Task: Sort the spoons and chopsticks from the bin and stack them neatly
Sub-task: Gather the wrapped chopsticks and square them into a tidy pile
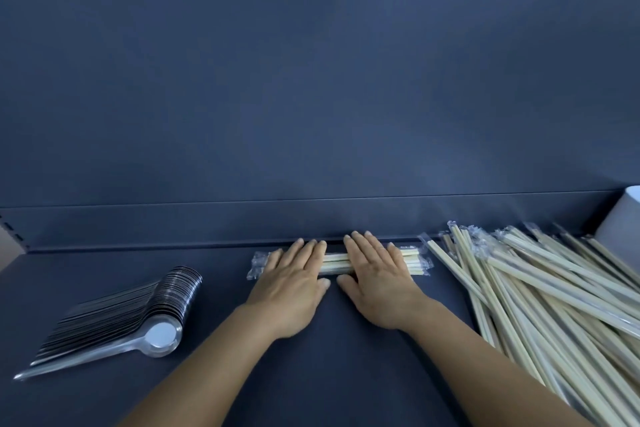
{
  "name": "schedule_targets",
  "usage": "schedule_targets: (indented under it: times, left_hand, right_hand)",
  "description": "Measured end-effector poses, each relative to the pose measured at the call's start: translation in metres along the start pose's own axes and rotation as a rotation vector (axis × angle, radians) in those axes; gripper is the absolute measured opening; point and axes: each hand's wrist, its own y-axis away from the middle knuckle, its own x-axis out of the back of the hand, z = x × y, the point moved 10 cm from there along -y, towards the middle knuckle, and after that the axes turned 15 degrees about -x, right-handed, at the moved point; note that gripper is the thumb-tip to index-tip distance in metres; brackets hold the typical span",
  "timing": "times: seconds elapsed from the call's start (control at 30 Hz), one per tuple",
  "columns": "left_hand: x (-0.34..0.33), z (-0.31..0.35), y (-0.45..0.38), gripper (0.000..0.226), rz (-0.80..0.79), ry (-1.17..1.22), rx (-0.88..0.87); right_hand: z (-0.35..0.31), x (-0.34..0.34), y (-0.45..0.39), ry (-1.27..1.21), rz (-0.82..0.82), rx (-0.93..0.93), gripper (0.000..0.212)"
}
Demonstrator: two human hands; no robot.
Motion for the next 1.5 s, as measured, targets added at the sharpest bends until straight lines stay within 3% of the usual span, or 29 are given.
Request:
schedule_targets:
  times: [0.23, 0.47, 0.73, 0.87, 1.07, 1.2, 1.37, 1.5]
  left_hand:
    - [0.008, 0.009, 0.001, 0.055, 0.054, -0.080, 0.009]
    - [0.015, 0.010, -0.001, 0.061, 0.066, -0.092, 0.040]
    - [0.032, 0.015, 0.002, 0.050, 0.207, -0.053, -0.068]
    - [0.029, 0.011, -0.001, 0.059, 0.168, -0.056, -0.033]
    - [0.004, 0.005, -0.004, 0.057, -0.034, -0.027, 0.002]
    - [0.003, 0.014, -0.006, 0.054, -0.013, 0.005, -0.030]
    - [0.016, 0.017, -0.007, 0.054, 0.132, -0.064, -0.015]
    - [0.027, 0.024, -0.003, 0.047, 0.253, -0.044, -0.101]
  right_hand:
    - [0.000, -0.010, 0.013, 0.074, 0.005, -0.093, 0.067]
    - [0.000, 0.001, 0.024, 0.030, 0.028, -0.060, 0.061]
    - [0.008, 0.006, 0.029, -0.002, 0.096, -0.125, 0.059]
    - [0.013, 0.006, 0.033, -0.012, 0.117, -0.164, 0.064]
    - [0.011, -0.008, 0.033, -0.002, -0.030, -0.191, 0.076]
    - [0.008, -0.008, 0.031, -0.018, -0.059, -0.158, 0.074]
    - [0.019, 0.012, 0.029, -0.097, 0.118, -0.139, 0.051]
    - [0.025, 0.030, 0.029, -0.110, 0.289, -0.148, 0.035]
